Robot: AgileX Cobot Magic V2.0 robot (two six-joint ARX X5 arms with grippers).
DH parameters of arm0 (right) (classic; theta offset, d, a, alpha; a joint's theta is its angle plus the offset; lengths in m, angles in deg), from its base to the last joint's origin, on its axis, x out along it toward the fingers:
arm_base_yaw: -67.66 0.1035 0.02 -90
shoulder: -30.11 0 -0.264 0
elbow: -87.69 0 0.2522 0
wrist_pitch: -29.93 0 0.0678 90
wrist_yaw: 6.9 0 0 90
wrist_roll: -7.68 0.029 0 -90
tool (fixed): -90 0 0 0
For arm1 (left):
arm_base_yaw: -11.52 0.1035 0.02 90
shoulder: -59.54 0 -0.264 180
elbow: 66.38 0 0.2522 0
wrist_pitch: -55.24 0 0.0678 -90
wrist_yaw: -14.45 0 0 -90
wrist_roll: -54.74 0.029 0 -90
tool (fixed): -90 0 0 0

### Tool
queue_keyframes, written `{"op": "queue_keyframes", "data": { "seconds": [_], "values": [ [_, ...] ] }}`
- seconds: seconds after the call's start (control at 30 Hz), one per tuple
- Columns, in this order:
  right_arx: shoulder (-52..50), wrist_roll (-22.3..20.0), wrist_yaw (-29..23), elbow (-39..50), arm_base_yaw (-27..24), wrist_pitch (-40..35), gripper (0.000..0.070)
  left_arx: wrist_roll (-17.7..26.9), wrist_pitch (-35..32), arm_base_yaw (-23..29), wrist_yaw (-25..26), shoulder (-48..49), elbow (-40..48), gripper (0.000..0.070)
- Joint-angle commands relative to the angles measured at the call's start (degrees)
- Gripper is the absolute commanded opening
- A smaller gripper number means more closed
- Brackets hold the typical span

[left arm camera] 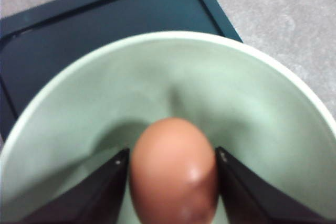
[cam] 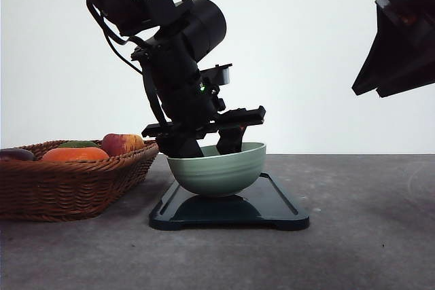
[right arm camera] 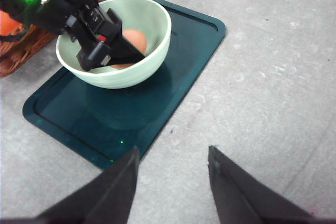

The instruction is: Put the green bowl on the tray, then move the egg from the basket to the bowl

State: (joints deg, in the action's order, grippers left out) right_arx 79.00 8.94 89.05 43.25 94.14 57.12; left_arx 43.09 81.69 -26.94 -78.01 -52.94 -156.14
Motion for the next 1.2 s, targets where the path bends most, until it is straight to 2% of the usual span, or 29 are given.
{"op": "queue_keyframes", "data": {
  "seconds": [0.0, 0.3, 0.4, 0.6, 0.73, 1.0, 1.17],
  "values": [
    [0.46, -0.42, 0.02, -0.26, 0.30, -0.55, 0.0260, -0.54, 1.00, -0.57, 0.01, -0.24, -2.74, 0.0421],
    [0.46, -0.42, 0.02, -0.26, 0.28, -0.55, 0.0260, -0.23, 15.31, -0.49, 0.00, -0.24, -13.72, 0.0433],
    [0.46, -0.42, 0.02, -0.26, 0.29, -0.54, 0.0260, 1.66, 20.36, -0.35, 0.00, 0.33, -16.72, 0.0433],
    [0.46, -0.42, 0.00, -0.26, 0.28, -0.50, 0.0260, 5.24, 23.94, 0.03, 0.00, 4.78, -16.50, 0.0432],
    [0.46, -0.42, 0.02, -0.26, 0.31, -0.43, 0.0260, 5.19, 20.79, 0.46, 0.00, 9.75, -11.54, 0.0432],
    [0.46, -0.42, 0.02, -0.26, 0.30, -0.09, 0.0260, 5.23, 8.29, 1.82, 0.03, 25.29, 8.08, 0.0432],
    [0.46, -0.42, 0.02, -0.26, 0.31, -0.02, 0.0260, 6.31, 5.27, 4.85, 0.41, 34.90, 17.68, 0.0432]
  ]
}}
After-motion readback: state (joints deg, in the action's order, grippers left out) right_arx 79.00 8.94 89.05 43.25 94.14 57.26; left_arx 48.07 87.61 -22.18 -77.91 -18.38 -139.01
